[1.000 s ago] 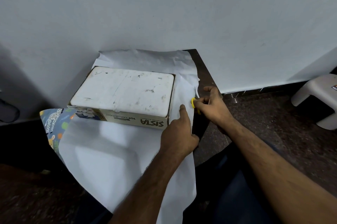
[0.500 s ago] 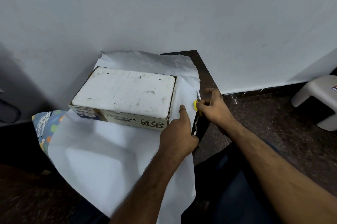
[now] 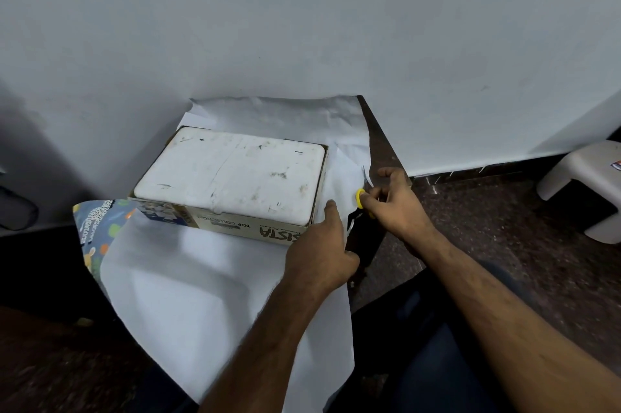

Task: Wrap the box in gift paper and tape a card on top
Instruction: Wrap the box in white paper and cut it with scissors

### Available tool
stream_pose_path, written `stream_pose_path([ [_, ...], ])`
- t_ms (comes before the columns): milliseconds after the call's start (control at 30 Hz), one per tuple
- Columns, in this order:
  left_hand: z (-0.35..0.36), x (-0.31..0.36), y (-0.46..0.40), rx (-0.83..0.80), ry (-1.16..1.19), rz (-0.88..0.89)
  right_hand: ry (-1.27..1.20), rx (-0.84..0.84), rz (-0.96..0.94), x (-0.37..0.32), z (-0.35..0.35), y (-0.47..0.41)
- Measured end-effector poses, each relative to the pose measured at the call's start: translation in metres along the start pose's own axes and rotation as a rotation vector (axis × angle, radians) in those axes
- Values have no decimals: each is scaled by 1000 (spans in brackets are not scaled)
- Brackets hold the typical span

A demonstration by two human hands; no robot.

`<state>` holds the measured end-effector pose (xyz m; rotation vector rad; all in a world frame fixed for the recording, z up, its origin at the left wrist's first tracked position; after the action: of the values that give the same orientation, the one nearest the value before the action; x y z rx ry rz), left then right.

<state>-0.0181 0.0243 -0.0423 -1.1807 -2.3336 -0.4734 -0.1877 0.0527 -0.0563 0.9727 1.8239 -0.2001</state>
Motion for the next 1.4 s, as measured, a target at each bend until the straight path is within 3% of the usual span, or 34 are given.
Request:
stream_pose_path([
  [1000, -7, 5, -2, 84, 71, 51, 353, 70, -206, -32, 6, 23],
  [1400, -5, -2, -6, 126, 35, 46, 548, 203, -335, -47, 10, 35],
])
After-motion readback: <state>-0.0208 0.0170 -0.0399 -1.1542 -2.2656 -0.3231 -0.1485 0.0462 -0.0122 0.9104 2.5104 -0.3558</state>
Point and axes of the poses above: each hand's wrist, its own y-axis away from the middle knuckle, its own z-axis out of the palm, x = y × z, the point moved 10 cm from there along -y, towards the middle knuckle, and after that the axes turned 14 degrees about z, right-handed, at the moved point
